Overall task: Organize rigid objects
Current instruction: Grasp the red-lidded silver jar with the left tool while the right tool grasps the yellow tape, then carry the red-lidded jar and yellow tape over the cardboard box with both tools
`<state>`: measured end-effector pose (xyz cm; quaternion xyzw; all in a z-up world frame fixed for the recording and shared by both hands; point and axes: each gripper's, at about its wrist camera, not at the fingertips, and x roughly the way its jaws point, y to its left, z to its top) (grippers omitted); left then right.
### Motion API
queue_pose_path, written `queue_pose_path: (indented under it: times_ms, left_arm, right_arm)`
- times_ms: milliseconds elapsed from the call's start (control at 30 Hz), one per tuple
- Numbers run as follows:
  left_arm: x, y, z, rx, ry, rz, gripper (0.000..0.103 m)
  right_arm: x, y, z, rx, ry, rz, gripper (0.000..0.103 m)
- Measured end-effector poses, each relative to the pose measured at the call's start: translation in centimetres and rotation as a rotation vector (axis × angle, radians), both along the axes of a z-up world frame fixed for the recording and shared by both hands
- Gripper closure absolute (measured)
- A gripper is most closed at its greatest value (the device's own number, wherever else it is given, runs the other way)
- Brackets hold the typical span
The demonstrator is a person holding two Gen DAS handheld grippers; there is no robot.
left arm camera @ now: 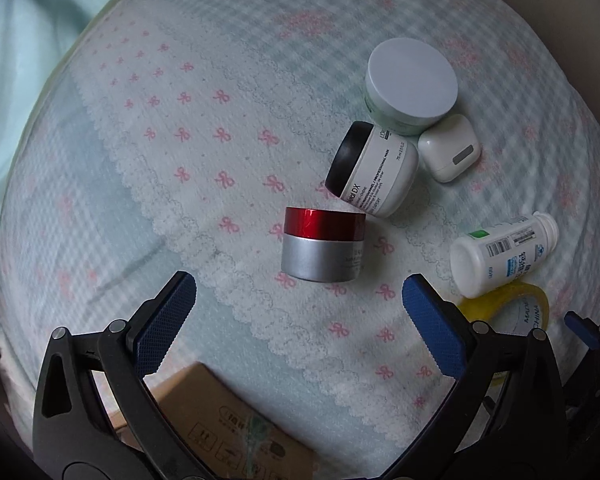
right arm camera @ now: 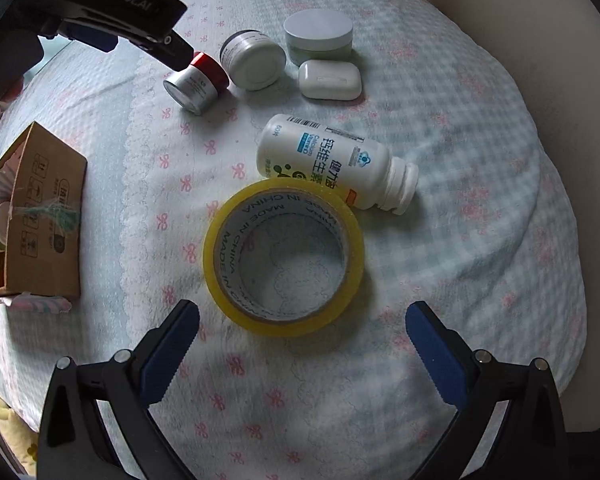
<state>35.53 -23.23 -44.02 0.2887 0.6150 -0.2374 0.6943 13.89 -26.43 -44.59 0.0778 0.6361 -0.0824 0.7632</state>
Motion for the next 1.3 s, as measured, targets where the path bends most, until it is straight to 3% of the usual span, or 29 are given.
queue_pose_path:
  times_ms: [233,400,533,600,733,767,1067,1300]
  left_arm:
    - [1.9,-0.6,-4.0,0.017,0.057,-0.044,0.004]
    - [2.5,-0.9,-5.6,0.01,0.095,-0.065,0.017]
    - [2.8,-1.0,-6.3,-0.011,0.126,-0.058,0.02]
    - [3.0,-1.1,-6.7,-0.035,0.161,-0.058,0.033]
    - [2.8,-1.8,-7.4,-0.041,0.171,-0.098,0.045]
    - [2.6,-2.0,-7.4,-0.045,0.172,-0.113,0.051]
    - [1.6,-2.7,-7.5,-0.04,0.141,-0.128,0.052]
    - [1.1,-1.7,-5.8,-0.06,0.139,-0.083,0.052]
  right_arm:
    - [0.6,1.8,-2.3,-0.061,-0.009,-0.087,0.0]
    - [1.7,2.3,-3.3,-0.116,-0.014,-0.114,0.0]
    - [2.6,2.2,-3.8,-0.131,-0.026,-0.149,0.0]
    - [3.0,2.3,-4.0,-0.131,-0.028,-0.152,0.0]
    - [4.4,2.9,-4.3,-0.158,-0.017,-0.154,0.0]
    - [4.5,2.8,-4.3,-0.149,-0.016,-0.158,0.002]
    - [5.4,1.8,-4.3,-0.106,-0.019,-0.168,0.006]
    - [2.9,0.5,-2.7,-0.068,-0.045,-0.194,0.006]
